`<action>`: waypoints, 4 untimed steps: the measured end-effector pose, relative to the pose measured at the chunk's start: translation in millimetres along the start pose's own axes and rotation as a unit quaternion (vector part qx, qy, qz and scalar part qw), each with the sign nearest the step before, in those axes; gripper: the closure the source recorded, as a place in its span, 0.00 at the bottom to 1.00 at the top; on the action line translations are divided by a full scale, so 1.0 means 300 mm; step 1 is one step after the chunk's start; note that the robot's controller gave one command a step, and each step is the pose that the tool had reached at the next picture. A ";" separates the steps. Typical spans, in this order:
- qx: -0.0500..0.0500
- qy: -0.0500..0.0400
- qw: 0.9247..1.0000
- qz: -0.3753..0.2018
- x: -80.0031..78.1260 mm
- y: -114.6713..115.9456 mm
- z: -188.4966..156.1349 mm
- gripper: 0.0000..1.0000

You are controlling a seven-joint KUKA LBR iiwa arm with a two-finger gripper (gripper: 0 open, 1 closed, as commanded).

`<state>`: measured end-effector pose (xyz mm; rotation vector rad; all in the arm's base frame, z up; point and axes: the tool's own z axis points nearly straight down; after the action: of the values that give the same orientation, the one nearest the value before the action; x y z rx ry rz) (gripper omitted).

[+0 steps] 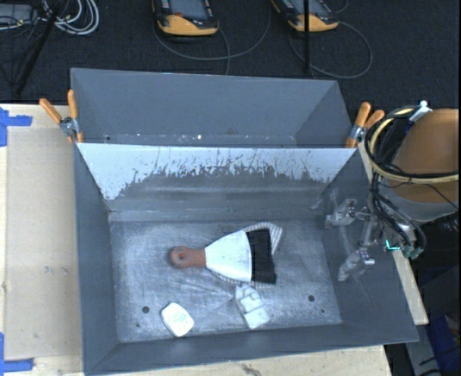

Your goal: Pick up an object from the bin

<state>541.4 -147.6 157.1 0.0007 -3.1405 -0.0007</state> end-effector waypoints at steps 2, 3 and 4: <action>0.000 -0.002 1.000 0.014 -0.024 0.145 0.180 0.00; -0.001 0.001 1.000 0.021 -0.046 0.185 0.223 0.00; -0.001 0.000 1.000 -0.016 -0.085 0.205 0.262 0.00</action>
Offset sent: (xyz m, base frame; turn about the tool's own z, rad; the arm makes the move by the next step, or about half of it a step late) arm 0.0416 0.0913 -0.0871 0.1149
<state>566.8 -86.1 78.5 0.0515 -3.1403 -0.0049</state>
